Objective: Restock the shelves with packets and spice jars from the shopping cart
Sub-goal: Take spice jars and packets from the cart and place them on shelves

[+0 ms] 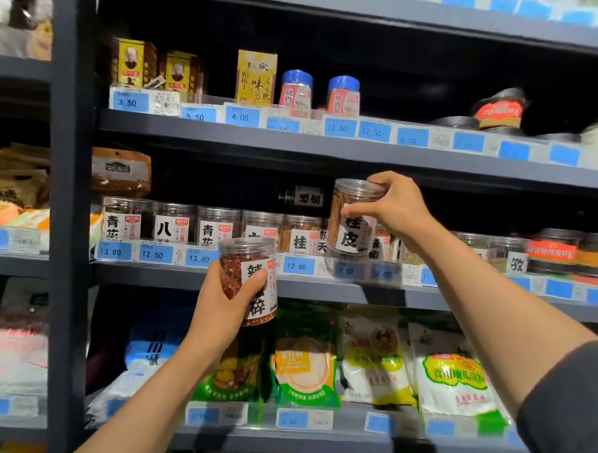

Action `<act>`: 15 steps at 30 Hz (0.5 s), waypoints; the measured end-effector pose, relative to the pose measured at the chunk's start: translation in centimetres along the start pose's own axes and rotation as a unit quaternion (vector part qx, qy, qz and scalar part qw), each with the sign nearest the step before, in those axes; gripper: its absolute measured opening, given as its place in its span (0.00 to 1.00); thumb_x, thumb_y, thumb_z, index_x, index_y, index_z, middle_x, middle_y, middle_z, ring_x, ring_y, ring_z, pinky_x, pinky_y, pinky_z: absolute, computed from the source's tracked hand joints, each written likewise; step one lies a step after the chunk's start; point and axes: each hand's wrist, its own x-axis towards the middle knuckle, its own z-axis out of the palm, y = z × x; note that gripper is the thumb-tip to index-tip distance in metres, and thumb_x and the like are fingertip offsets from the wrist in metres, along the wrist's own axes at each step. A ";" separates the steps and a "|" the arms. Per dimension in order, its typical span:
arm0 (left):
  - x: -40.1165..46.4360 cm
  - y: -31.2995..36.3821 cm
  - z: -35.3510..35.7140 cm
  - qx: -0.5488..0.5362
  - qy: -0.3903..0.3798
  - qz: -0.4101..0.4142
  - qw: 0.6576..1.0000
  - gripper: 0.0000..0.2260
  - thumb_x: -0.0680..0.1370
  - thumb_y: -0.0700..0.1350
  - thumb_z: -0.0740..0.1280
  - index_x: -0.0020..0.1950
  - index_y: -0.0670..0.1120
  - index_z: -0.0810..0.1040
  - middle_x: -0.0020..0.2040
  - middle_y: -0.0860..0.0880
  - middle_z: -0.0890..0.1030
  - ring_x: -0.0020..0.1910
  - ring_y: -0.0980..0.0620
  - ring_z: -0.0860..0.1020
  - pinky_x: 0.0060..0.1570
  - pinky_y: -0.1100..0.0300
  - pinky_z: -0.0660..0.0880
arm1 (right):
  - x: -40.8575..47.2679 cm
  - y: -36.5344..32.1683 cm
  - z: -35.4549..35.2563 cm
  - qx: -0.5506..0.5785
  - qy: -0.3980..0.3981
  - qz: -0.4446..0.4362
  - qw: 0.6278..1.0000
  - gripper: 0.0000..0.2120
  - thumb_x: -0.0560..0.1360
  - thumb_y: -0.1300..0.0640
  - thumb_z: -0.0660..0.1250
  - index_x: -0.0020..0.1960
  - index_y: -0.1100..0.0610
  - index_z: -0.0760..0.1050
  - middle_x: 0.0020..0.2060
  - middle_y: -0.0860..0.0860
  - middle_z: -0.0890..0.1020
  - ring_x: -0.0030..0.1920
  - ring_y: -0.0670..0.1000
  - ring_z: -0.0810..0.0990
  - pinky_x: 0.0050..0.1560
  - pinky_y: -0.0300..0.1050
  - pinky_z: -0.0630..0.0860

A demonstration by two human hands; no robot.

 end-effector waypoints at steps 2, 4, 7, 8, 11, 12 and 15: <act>0.1 0.4 0.2 0.011 0.000 0.005 1.000 0.25 0.69 0.56 0.70 0.63 0.51 0.72 0.54 0.54 0.81 0.53 0.57 0.80 0.51 0.60 0.76 | 0.2 -0.2 0.4 0.006 -0.025 0.005 1.000 0.30 0.57 0.54 0.82 0.56 0.57 0.74 0.46 0.50 0.80 0.48 0.48 0.79 0.47 0.41 0.76; 0.2 0.6 0.4 0.018 0.005 0.009 1.000 0.19 0.73 0.52 0.70 0.62 0.52 0.72 0.53 0.55 0.81 0.51 0.59 0.80 0.46 0.66 0.75 | 0.2 -0.4 0.9 0.026 -0.062 0.015 0.998 0.25 0.59 0.56 0.81 0.52 0.59 0.76 0.44 0.51 0.81 0.45 0.48 0.80 0.43 0.39 0.76; 0.3 0.6 0.6 0.027 0.012 0.011 0.999 0.18 0.74 0.50 0.70 0.62 0.52 0.72 0.53 0.55 0.81 0.50 0.61 0.80 0.44 0.68 0.74 | 0.6 -0.4 2.1 0.065 -0.106 0.036 0.992 0.23 0.61 0.55 0.80 0.50 0.66 0.78 0.45 0.58 0.84 0.46 0.54 0.83 0.47 0.47 0.79; 0.2 0.6 0.6 0.028 0.013 0.010 0.999 0.17 0.74 0.50 0.70 0.61 0.53 0.72 0.52 0.55 0.81 0.49 0.62 0.80 0.43 0.68 0.74 | 0.8 -0.4 2.5 0.069 -0.109 0.041 0.991 0.24 0.62 0.55 0.80 0.50 0.67 0.78 0.45 0.59 0.84 0.46 0.54 0.84 0.47 0.48 0.79; 0.1 0.4 0.2 0.028 0.016 0.005 0.999 0.16 0.73 0.50 0.71 0.59 0.54 0.72 0.51 0.56 0.82 0.46 0.64 0.80 0.42 0.68 0.75 | 1.5 -0.2 3.6 0.080 -0.107 0.048 0.990 0.19 0.62 0.55 0.80 0.47 0.65 0.79 0.41 0.56 0.85 0.43 0.51 0.84 0.43 0.45 0.77; 0.1 0.4 0.0 0.029 0.018 0.004 0.999 0.17 0.73 0.51 0.71 0.59 0.54 0.73 0.51 0.56 0.82 0.46 0.64 0.81 0.42 0.68 0.75 | 1.6 -0.2 3.8 0.084 -0.106 0.051 0.989 0.15 0.63 0.56 0.79 0.44 0.61 0.78 0.40 0.54 0.84 0.42 0.50 0.84 0.42 0.43 0.76; 0.0 0.4 -0.5 0.029 0.022 0.002 0.999 0.22 0.68 0.55 0.71 0.60 0.53 0.73 0.51 0.55 0.82 0.47 0.63 0.81 0.44 0.67 0.75 | 2.0 0.0 4.4 0.098 -0.103 0.050 0.989 0.14 0.64 0.58 0.78 0.40 0.51 0.73 0.39 0.49 0.81 0.43 0.48 0.81 0.42 0.40 0.74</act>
